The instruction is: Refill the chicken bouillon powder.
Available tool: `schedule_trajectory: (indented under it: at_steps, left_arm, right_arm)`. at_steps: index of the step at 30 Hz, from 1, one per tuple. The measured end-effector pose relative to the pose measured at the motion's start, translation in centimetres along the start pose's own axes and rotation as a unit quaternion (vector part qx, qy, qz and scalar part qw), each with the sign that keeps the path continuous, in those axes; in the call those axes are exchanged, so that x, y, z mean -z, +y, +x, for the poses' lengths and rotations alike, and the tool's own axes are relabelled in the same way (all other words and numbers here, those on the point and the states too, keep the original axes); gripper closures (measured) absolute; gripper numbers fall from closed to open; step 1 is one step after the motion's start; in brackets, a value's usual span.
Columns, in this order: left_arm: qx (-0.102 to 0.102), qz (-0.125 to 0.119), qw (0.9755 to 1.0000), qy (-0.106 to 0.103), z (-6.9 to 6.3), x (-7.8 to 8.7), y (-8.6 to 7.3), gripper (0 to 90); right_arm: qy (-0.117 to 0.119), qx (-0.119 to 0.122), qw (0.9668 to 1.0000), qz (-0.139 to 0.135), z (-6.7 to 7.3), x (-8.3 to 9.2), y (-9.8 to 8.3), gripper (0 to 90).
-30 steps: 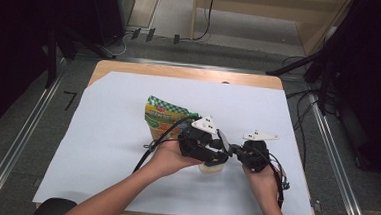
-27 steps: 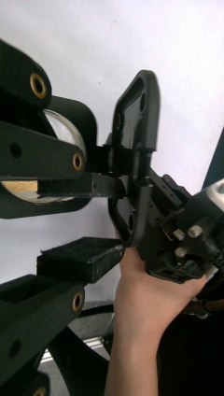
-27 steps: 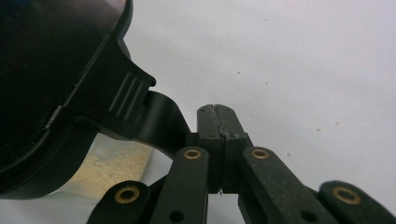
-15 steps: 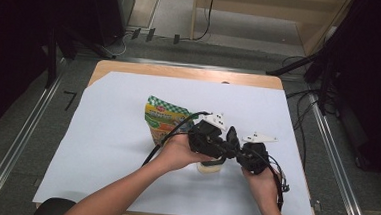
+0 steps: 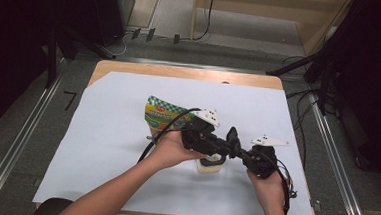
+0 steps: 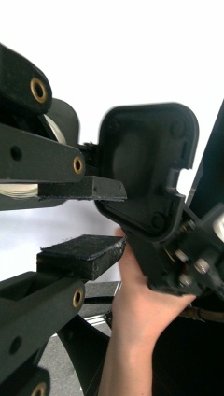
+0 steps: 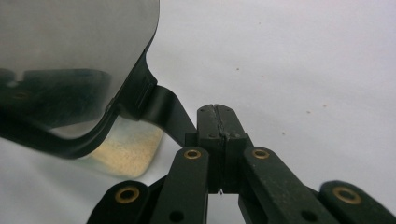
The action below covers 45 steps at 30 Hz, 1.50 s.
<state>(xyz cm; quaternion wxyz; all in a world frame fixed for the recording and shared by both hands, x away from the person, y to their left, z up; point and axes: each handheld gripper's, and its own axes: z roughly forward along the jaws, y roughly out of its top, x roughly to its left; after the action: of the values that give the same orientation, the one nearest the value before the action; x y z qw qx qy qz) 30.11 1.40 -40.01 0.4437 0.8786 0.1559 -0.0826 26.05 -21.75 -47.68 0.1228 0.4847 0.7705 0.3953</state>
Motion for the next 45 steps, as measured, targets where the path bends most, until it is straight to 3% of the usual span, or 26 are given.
schedule_trajectory:
  at_steps: [4,11,19,22,26,31,37,45]
  left_arm:
    - [0.013,0.001,0.9999,-0.002,0.3,1.0,-0.4,69.3]
    - [0.025,0.016,0.9995,-0.003,0.8,2.2,-1.4,59.6]
    - [0.004,0.016,0.9999,0.002,0.9,3.8,-2.7,51.6]
    - [0.005,0.007,1.0000,-0.001,1.0,5.0,-3.0,50.6]
    - [0.016,0.001,0.9999,0.005,1.2,6.2,-3.6,50.2]
    - [0.014,0.006,0.9998,0.009,1.2,7.1,-4.2,50.7]
    - [0.031,0.001,0.9995,0.009,1.6,8.6,-4.7,49.3]
    - [0.031,0.002,0.9994,0.017,1.9,10.5,-5.3,48.7]
  right_arm:
    - [0.004,-0.012,0.9999,-0.002,0.0,0.9,-0.5,90.0]
    - [0.017,-0.007,0.9998,0.004,1.2,2.8,-1.8,85.4]
    - [0.050,-0.003,0.9986,0.017,2.8,3.9,-2.7,83.0]
    - [0.069,0.015,0.9974,0.017,4.2,4.2,-3.0,81.1]
    - [0.092,0.035,0.9950,0.019,5.5,4.2,-3.0,78.9]
    - [0.101,0.058,0.9931,0.019,7.1,4.1,-2.8,77.6]
    - [0.111,0.070,0.9911,0.020,8.4,3.4,-2.1,73.1]
    - [0.139,0.095,0.9856,0.007,10.8,2.0,0.1,67.1]
